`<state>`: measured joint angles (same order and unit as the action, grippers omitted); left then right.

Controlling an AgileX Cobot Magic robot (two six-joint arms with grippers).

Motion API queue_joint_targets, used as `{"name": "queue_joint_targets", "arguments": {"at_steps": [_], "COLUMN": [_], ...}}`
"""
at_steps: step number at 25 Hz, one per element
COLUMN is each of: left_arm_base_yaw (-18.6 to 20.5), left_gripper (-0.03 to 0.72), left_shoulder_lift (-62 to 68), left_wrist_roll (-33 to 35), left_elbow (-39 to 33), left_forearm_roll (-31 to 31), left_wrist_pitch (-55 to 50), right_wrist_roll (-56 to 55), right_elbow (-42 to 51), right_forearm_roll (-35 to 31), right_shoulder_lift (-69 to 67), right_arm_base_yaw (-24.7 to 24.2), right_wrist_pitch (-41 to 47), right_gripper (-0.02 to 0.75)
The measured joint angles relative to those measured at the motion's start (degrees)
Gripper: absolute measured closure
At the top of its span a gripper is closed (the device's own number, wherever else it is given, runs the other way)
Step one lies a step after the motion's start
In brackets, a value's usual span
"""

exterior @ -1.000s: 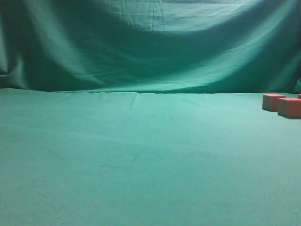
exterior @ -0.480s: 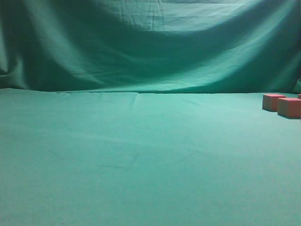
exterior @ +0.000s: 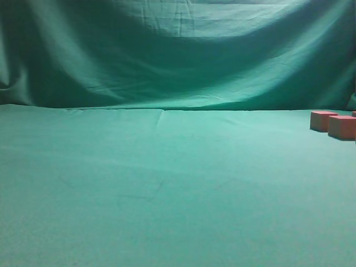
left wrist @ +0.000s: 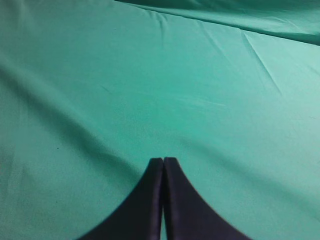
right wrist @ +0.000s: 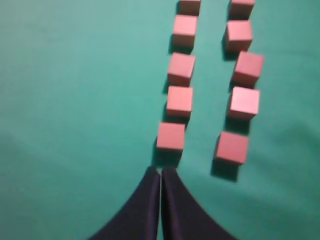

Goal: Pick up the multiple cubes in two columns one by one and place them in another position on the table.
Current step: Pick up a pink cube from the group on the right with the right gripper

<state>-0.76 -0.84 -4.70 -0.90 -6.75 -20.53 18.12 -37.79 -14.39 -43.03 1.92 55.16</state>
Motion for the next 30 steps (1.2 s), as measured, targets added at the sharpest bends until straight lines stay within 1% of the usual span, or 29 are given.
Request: {"name": "queue_joint_targets", "arguments": {"at_steps": [2, 5, 8, 11, 13, 15, 19, 27, 28, 30], "left_arm_base_yaw": [0.0, 0.0, 0.0, 0.0, 0.0, 0.0, 0.0, 0.0, 0.0, 0.0], "left_gripper": [0.688, 0.688, 0.688, 0.688, 0.688, 0.688, 0.688, 0.688, 0.688, 0.688], "left_shoulder_lift": [0.0, 0.0, 0.0, 0.0, 0.0, 0.0, 0.0, 0.0, 0.0, 0.0], "left_wrist_roll": [0.0, 0.0, 0.0, 0.0, 0.0, 0.0, 0.0, 0.0, 0.0, 0.0], "left_elbow": [0.0, 0.0, 0.0, 0.0, 0.0, 0.0, 0.0, 0.0, 0.0, 0.0], "left_forearm_roll": [0.0, 0.0, 0.0, 0.0, 0.0, 0.0, 0.0, 0.0, 0.0, 0.0], "left_wrist_pitch": [0.0, 0.0, 0.0, 0.0, 0.0, 0.0, 0.0, 0.0, 0.0, 0.0], "right_wrist_roll": [-2.0, -6.0, -13.3, -21.2, -23.7, -24.5, -24.9, -25.5, -25.9, -27.9], "right_elbow": [-1.3, -2.0, -2.0, -2.0, -2.0, -2.0, -2.1, -2.6, -2.6, -2.6], "right_forearm_roll": [0.6, 2.7, 8.7, 15.6, 18.8, 19.9, 21.7, 22.9, 23.3, 25.0], "right_shoulder_lift": [-3.9, -9.2, -13.8, -18.0, -20.3, -22.6, -26.5, -33.6, -34.3, -35.5], "right_arm_base_yaw": [2.1, 6.4, 11.4, 15.2, 17.3, 18.7, 19.1, 19.1, 19.1, 19.1], "right_wrist_pitch": [2.3, 3.2, 2.6, 2.0, 0.5, -1.9, -6.9, -10.6, -11.1, -12.2], "right_gripper": [0.738, 0.738, 0.738, 0.738, 0.738, 0.738, 0.738, 0.344, 0.32, 0.334]}}
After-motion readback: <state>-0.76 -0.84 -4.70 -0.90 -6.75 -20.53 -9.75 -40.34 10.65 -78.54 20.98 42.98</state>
